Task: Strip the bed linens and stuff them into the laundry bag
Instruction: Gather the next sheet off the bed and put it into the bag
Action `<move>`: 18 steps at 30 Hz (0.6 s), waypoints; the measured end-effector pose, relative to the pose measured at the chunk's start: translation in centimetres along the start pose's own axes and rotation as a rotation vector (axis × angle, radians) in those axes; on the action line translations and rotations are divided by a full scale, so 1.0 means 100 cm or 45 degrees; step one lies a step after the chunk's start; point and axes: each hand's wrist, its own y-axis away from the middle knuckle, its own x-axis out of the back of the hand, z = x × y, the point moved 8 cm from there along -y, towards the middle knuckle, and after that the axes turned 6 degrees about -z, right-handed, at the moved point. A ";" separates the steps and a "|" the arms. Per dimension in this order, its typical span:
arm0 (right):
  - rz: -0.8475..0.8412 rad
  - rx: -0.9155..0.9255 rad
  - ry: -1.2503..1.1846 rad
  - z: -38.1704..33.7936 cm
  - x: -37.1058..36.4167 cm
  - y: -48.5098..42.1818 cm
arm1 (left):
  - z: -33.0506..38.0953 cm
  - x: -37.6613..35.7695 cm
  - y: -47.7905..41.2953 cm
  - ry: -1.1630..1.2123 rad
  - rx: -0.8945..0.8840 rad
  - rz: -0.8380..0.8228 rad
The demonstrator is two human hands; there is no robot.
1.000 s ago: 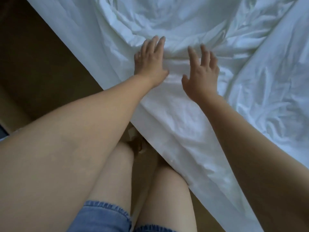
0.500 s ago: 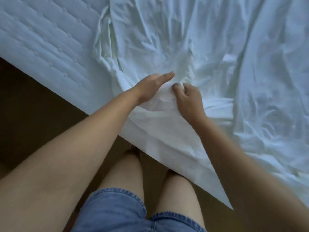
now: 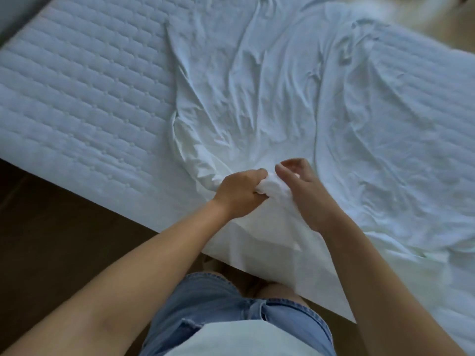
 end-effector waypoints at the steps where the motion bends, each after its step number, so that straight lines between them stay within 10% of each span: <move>1: 0.031 0.128 0.271 -0.009 0.004 0.010 | 0.002 0.002 -0.002 0.111 0.059 -0.030; 4: -0.065 0.458 0.701 -0.016 -0.003 0.037 | 0.016 0.007 0.002 0.694 0.200 -0.242; 9: 0.054 0.432 0.450 -0.003 0.004 0.044 | 0.052 0.022 0.020 0.950 0.362 -0.662; 14: 0.010 -0.014 -0.191 0.014 0.028 0.039 | 0.077 0.027 0.029 -0.772 -0.077 -0.235; 18: -0.431 -0.323 -0.337 0.016 0.025 0.062 | 0.101 -0.011 0.051 -0.824 -0.583 0.046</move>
